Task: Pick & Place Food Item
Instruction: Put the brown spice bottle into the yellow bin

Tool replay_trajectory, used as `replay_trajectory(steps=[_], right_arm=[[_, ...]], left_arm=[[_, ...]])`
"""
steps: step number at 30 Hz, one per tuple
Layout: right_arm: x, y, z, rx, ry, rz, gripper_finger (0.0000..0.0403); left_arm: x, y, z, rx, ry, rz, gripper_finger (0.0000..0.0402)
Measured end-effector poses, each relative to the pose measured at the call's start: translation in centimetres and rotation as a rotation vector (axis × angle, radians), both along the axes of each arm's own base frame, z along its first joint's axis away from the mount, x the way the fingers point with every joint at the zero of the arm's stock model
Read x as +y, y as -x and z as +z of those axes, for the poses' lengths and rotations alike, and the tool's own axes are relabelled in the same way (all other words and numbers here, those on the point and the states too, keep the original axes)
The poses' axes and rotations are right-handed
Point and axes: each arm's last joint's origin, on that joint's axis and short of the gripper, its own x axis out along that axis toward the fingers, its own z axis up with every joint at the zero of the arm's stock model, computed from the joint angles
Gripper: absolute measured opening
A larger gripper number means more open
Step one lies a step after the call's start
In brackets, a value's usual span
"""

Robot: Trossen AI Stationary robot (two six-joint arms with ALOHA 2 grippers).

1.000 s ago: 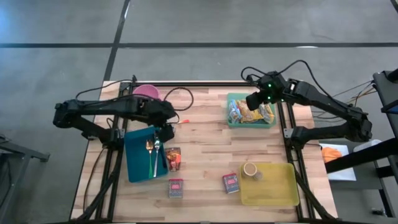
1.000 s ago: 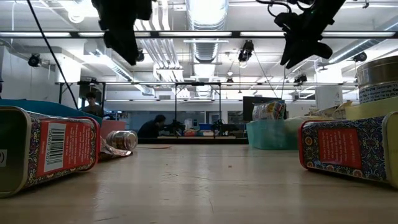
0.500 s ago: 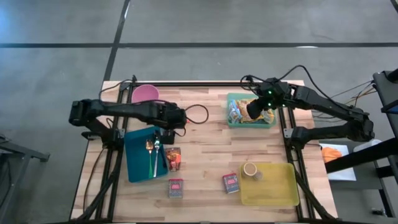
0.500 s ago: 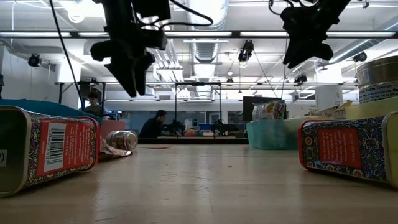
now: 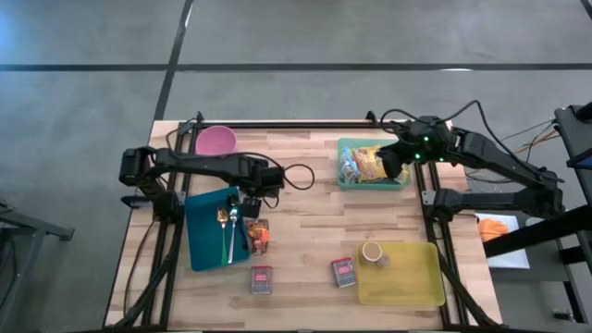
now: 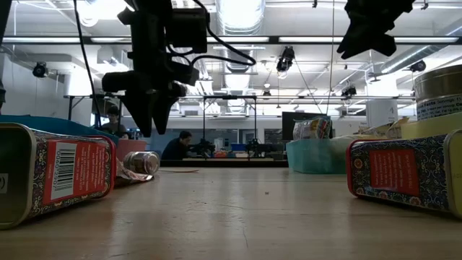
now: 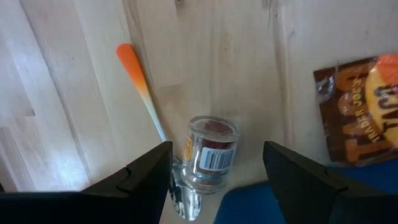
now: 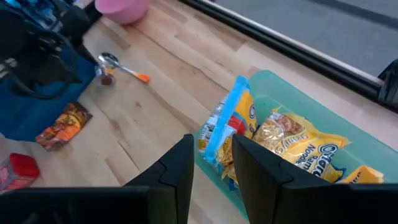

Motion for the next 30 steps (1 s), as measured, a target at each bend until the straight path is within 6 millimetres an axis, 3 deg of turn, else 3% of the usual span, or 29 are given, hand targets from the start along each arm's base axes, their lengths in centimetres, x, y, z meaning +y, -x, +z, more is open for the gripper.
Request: replay_trajectory(steps=[8,19,30], right_arm=[[0.3,0.7,0.5,-0.029,0.021,0.006,0.0105],[0.3,0.7,0.4,-0.024,0.025,0.009,0.0105],[0.3,0.7,0.4,-0.022,0.025,0.008,0.0105]], left_arm=[[1.0,0.3,-1.1,0.049,0.008,-0.042,0.027],[1.0,1.3,-3.1,0.09,-0.006,-0.136,0.0359],[1.1,0.4,-4.6,0.094,0.009,-0.227,0.0337]])
